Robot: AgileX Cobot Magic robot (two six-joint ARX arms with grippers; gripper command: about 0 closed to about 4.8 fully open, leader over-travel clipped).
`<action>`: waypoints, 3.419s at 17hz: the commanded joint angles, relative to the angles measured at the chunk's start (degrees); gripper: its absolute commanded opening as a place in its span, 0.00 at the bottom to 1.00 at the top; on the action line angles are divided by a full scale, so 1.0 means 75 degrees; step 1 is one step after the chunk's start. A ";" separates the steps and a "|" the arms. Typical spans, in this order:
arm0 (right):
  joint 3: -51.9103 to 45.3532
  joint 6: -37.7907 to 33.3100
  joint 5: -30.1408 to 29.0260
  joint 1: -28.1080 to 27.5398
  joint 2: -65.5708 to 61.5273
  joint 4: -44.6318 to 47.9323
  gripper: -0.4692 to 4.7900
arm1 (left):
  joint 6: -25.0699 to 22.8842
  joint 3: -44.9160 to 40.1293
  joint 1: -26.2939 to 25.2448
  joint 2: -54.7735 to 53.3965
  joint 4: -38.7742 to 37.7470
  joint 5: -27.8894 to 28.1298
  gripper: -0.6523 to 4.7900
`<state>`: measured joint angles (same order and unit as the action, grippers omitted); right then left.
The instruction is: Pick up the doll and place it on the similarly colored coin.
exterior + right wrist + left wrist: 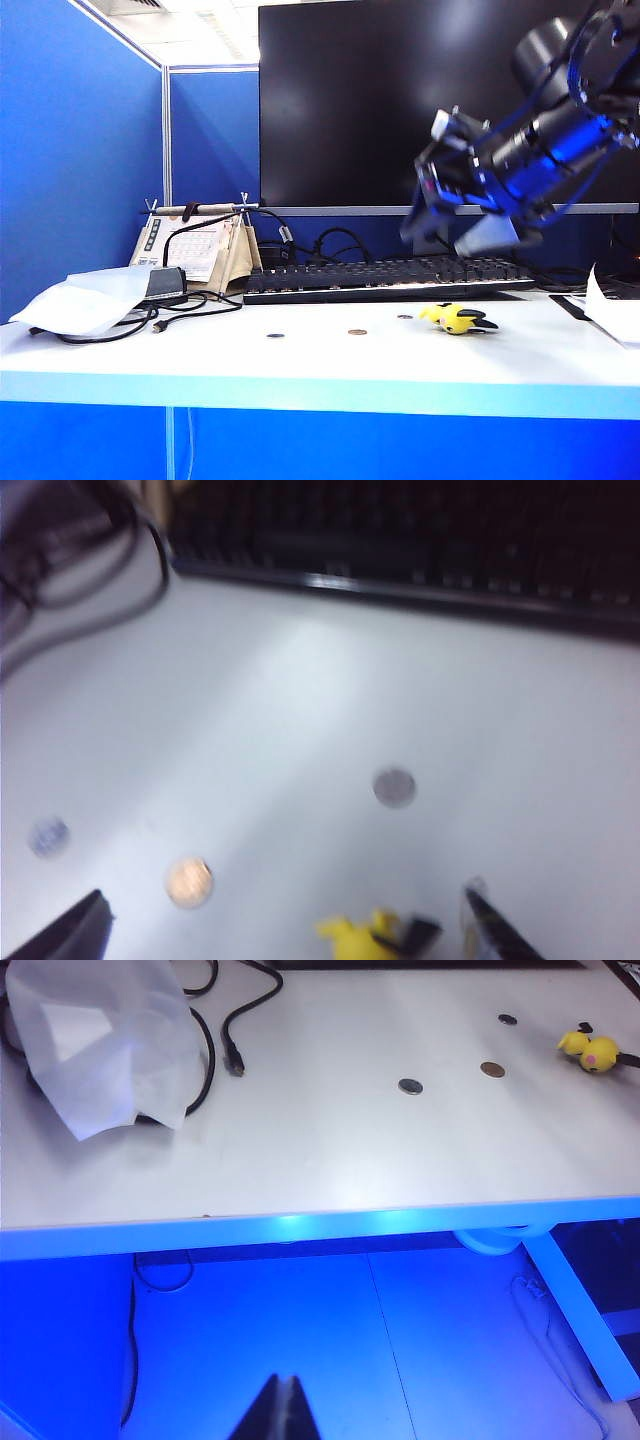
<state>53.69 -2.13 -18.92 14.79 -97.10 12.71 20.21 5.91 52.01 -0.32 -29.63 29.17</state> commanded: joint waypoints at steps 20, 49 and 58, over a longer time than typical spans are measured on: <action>0.0061 0.0542 0.0160 -0.0184 -0.1594 -0.0300 0.82 | -0.0012 0.0017 -0.0006 0.0003 -0.0047 0.0023 0.11; 0.0344 0.0577 -0.0350 -0.0166 -0.1116 -0.0551 0.63 | -0.0012 0.0017 -0.0006 0.0003 -0.0047 0.0023 0.11; 0.0341 0.0807 0.0137 -0.0163 -0.1265 -0.1137 0.63 | -0.0012 0.0017 -0.0006 0.0003 -0.0047 0.0020 0.11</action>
<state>56.12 3.29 -17.98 13.50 -106.59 4.40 20.21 5.91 52.01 -0.32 -29.65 29.17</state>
